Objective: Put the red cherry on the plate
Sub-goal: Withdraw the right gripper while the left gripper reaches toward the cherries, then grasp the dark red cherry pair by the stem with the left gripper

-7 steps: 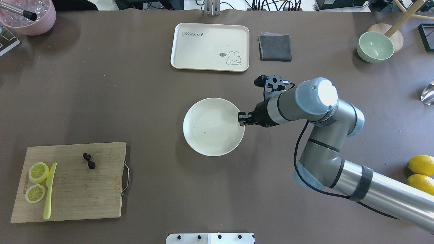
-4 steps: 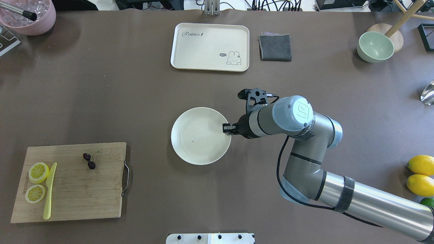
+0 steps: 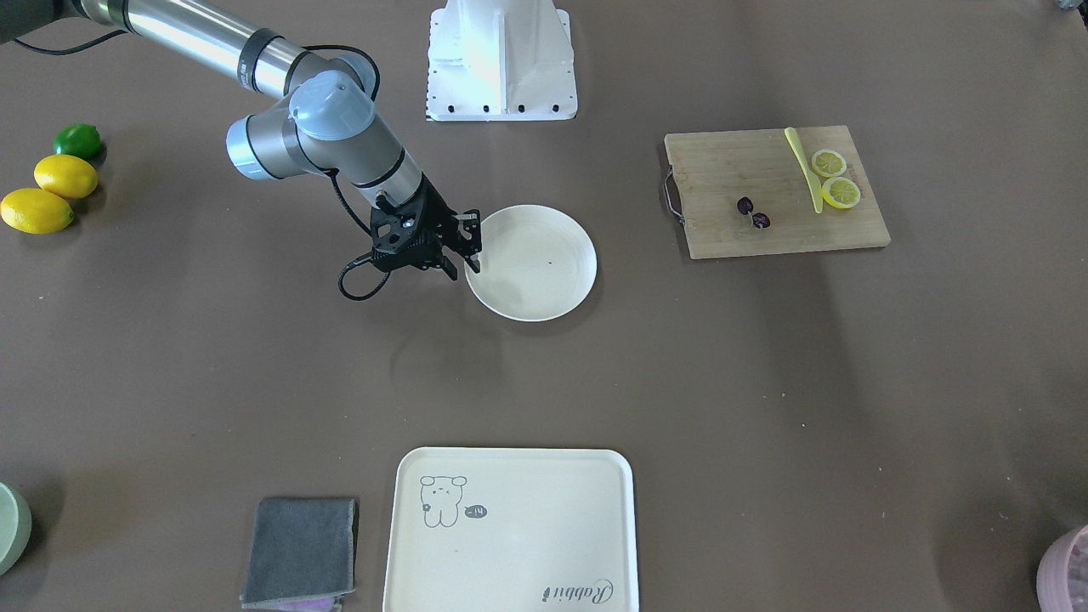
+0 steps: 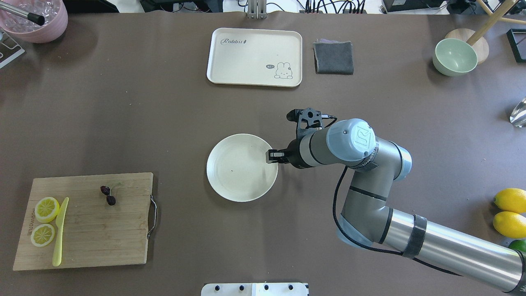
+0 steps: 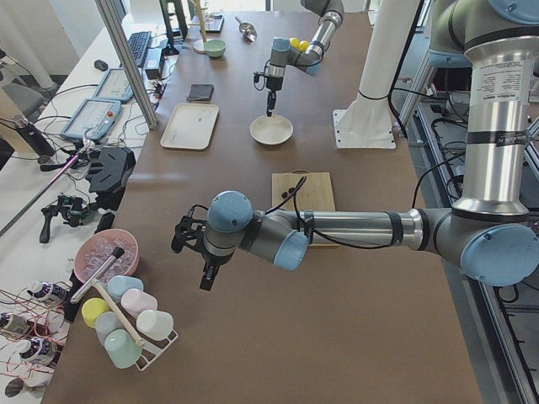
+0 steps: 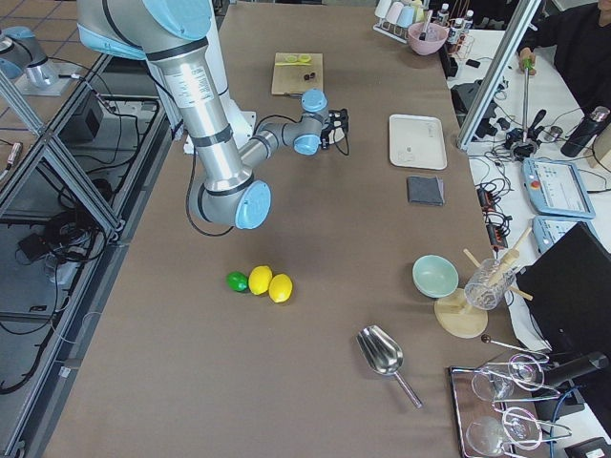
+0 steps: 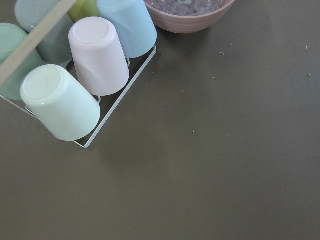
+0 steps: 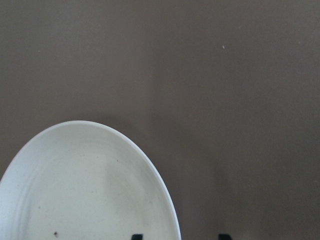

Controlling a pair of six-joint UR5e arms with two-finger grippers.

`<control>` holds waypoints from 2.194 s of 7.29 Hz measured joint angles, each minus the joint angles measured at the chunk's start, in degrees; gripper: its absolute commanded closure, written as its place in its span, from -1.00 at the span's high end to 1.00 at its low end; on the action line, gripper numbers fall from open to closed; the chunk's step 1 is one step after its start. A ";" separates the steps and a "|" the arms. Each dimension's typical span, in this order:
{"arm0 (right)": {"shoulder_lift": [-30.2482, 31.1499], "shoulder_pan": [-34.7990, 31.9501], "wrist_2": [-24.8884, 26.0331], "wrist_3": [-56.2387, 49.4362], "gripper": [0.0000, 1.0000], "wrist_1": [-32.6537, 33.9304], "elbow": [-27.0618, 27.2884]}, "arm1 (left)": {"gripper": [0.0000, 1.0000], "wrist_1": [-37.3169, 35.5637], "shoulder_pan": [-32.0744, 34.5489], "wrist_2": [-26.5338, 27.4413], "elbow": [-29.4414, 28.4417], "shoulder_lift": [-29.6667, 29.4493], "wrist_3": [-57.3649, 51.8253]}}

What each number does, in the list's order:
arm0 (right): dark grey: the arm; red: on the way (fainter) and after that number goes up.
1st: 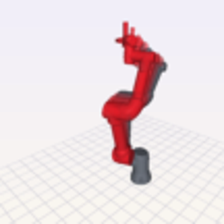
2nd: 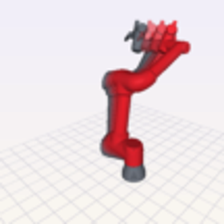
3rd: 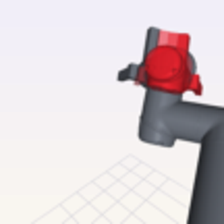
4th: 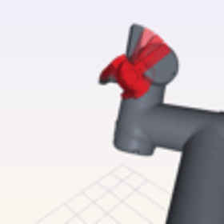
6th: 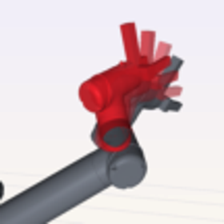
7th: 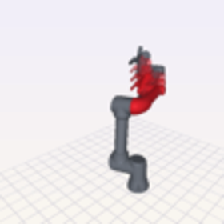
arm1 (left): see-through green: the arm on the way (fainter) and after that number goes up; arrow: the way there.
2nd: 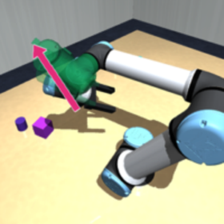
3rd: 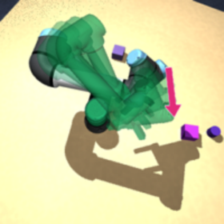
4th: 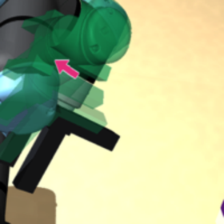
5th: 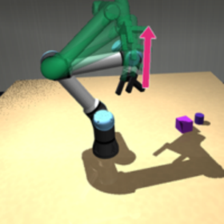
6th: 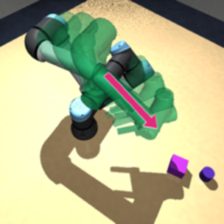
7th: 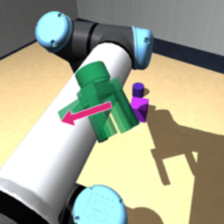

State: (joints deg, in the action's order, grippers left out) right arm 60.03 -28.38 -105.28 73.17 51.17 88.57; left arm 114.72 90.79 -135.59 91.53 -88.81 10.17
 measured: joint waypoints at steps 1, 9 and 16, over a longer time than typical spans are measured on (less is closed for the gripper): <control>0.06 -1.71 -1.06 -0.22 0.99 0.23 0.30 | 0.95 0.31 -0.94 -0.04 1.65 -0.60 6.34; 6.37 -23.57 -21.46 -12.60 1.00 0.65 0.08 | 0.94 8.18 -46.74 29.55 23.20 4.57 69.46; 10.48 -27.75 -22.87 -19.03 1.00 0.45 0.12 | 0.30 -2.61 -66.31 40.18 25.40 2.74 77.54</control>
State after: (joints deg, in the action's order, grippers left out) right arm 70.51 -56.13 -128.15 54.14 51.62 88.69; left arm 112.10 24.49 -95.41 116.93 -86.07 87.71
